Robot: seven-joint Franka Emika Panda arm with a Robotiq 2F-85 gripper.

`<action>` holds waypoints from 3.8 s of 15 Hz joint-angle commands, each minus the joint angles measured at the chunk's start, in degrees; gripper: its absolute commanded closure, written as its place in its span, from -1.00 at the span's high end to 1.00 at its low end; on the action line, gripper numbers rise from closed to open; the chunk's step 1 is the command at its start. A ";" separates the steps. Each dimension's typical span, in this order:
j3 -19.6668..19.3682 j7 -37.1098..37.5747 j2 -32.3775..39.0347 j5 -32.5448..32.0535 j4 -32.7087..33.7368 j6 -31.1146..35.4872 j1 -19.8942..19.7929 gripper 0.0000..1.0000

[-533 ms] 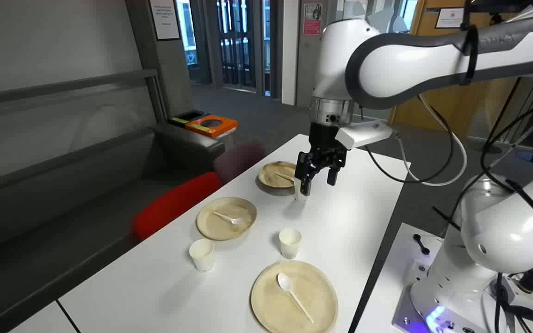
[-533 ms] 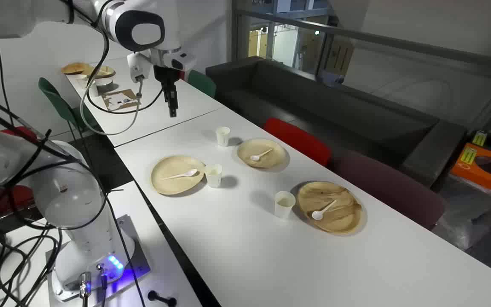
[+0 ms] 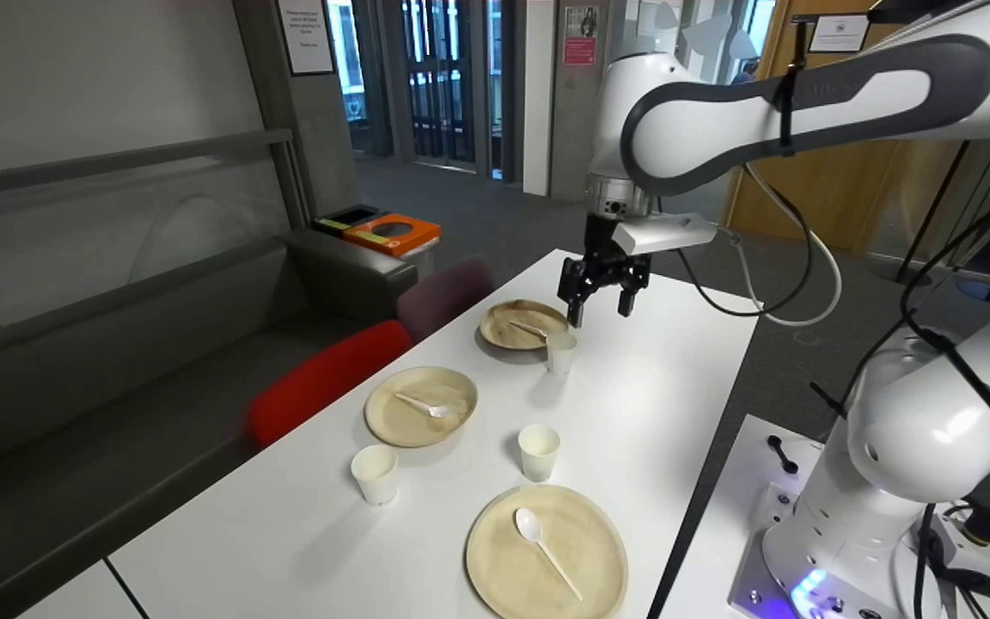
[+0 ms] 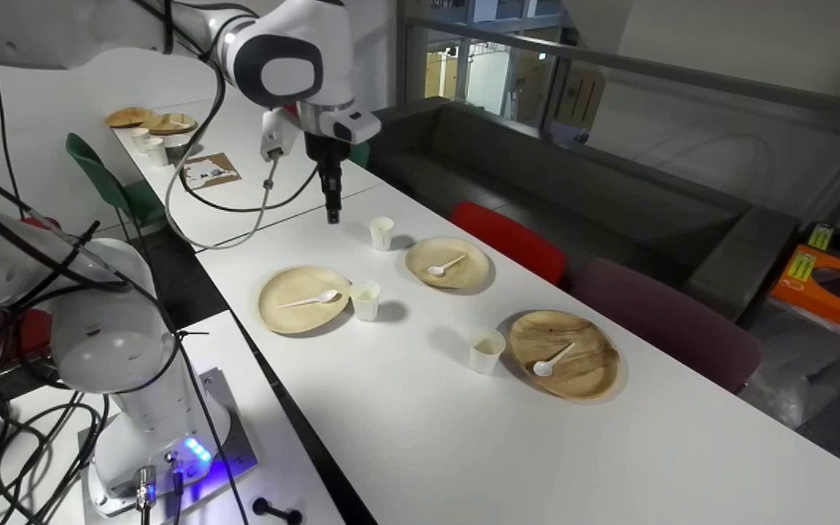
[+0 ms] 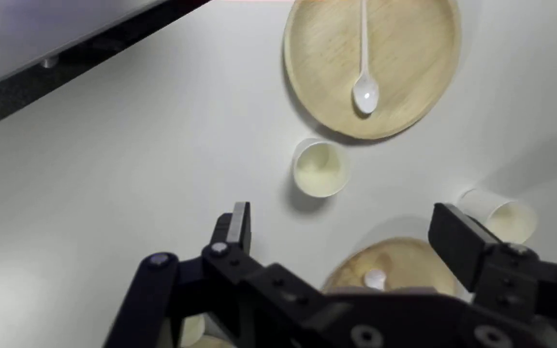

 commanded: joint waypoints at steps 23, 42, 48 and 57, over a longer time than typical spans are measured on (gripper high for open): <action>-13.21 4.61 27.08 -4.02 18.59 2.41 -9.66 1.00; -20.63 13.50 65.03 -5.39 39.37 13.01 -6.08 1.00; -21.64 14.19 66.68 -4.84 39.88 12.82 -6.02 1.00; -21.55 14.47 66.93 -5.18 39.39 13.13 -4.95 0.39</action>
